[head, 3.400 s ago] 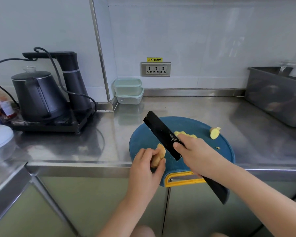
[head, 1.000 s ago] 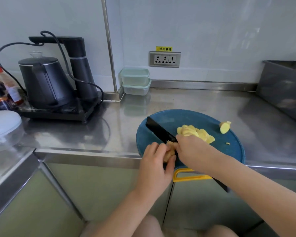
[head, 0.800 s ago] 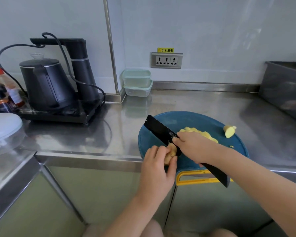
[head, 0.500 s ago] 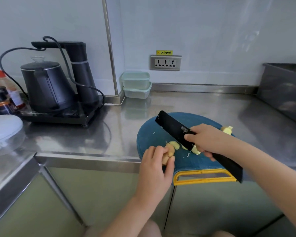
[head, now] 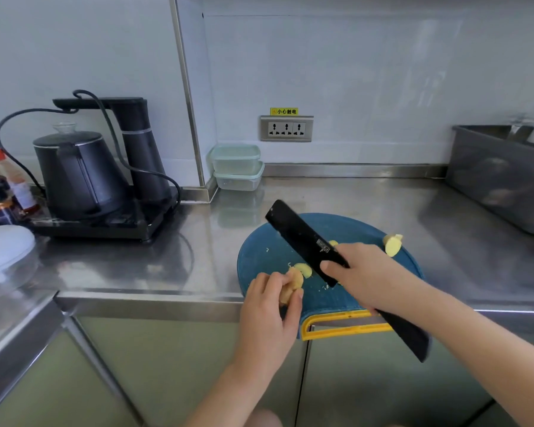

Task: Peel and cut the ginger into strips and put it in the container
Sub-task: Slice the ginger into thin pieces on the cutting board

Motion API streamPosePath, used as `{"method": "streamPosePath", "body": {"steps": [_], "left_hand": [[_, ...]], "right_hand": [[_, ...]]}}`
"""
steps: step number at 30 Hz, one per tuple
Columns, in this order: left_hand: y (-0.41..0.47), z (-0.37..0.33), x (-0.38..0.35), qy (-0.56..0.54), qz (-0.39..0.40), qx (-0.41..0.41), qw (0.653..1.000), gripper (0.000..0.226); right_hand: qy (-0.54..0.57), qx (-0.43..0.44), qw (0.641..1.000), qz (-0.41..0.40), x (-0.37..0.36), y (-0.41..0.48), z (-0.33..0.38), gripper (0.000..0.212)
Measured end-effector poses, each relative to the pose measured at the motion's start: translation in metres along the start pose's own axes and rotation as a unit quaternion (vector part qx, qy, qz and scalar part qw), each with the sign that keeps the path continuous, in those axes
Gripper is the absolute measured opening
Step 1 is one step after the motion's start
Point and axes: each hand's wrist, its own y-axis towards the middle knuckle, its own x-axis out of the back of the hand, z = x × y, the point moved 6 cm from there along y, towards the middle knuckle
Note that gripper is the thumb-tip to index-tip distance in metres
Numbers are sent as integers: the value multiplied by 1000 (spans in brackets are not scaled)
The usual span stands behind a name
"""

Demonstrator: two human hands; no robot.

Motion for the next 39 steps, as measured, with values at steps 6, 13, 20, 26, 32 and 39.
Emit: {"method": "streamPosePath", "body": {"steps": [6, 13, 20, 26, 32, 39], "left_hand": [[1, -1, 0, 2, 5, 3, 1000, 24], [3, -4, 0, 10, 24, 2, 1000, 22], [5, -6, 0, 20, 31, 3, 999, 26], [5, -6, 0, 24, 31, 2, 999, 27], [5, -5, 2, 8, 33, 0, 999, 30], [4, -3, 1, 14, 40, -14, 999, 29]], "right_hand": [[-29, 21, 999, -7, -13, -2, 4, 16], [-21, 3, 1000, 9, -20, -1, 3, 21], [-23, 13, 1000, 14, -17, -1, 7, 18], [-46, 14, 999, 9, -18, 1, 5, 16], [-53, 13, 998, 22, -20, 1, 3, 20], [-73, 15, 996, 54, -19, 9, 4, 17]]}}
